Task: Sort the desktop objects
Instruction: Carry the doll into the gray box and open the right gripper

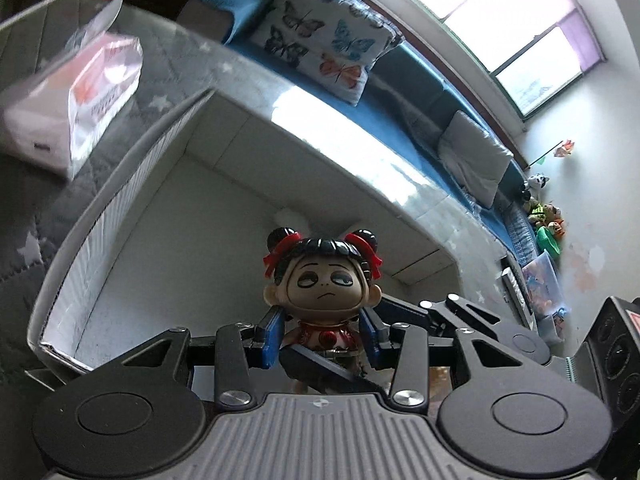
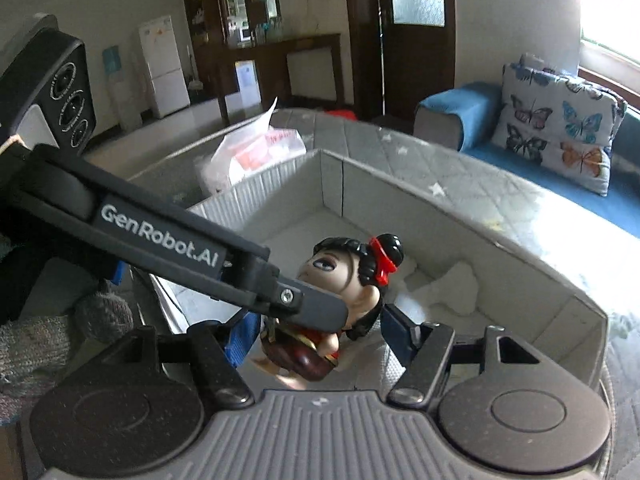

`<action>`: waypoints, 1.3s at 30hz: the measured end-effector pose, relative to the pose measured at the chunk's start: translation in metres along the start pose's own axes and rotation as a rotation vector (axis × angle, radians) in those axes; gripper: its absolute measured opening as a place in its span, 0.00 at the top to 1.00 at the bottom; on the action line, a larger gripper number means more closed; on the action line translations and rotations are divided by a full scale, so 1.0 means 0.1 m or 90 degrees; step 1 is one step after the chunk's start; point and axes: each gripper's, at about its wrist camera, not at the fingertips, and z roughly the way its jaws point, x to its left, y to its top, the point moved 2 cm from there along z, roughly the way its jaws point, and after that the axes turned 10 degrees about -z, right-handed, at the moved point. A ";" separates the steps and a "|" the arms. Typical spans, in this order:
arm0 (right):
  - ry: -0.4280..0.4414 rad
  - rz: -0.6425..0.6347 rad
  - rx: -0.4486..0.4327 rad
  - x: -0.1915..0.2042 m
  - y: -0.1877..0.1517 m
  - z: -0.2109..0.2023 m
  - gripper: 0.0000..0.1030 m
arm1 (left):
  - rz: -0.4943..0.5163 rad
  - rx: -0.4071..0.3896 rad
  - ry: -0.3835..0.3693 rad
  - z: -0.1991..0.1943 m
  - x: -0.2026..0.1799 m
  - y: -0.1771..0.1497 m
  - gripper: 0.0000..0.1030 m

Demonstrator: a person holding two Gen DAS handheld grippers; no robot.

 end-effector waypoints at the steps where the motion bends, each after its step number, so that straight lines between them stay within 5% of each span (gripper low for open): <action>1: 0.001 -0.002 0.003 0.01 0.00 0.01 0.34 | 0.001 0.001 0.004 0.02 0.01 0.00 0.60; 10: -0.019 0.005 -0.010 0.05 -0.02 -0.04 0.34 | 0.014 -0.006 0.017 0.02 -0.02 -0.04 0.60; 21: -0.066 0.007 -0.081 0.20 -0.21 -0.65 0.25 | 0.047 -0.042 0.016 -0.29 -0.21 -0.24 0.60; 39: -0.165 0.070 -0.124 0.56 -1.15 -1.49 0.19 | 0.108 -0.067 -0.034 -0.73 -0.52 -1.10 0.60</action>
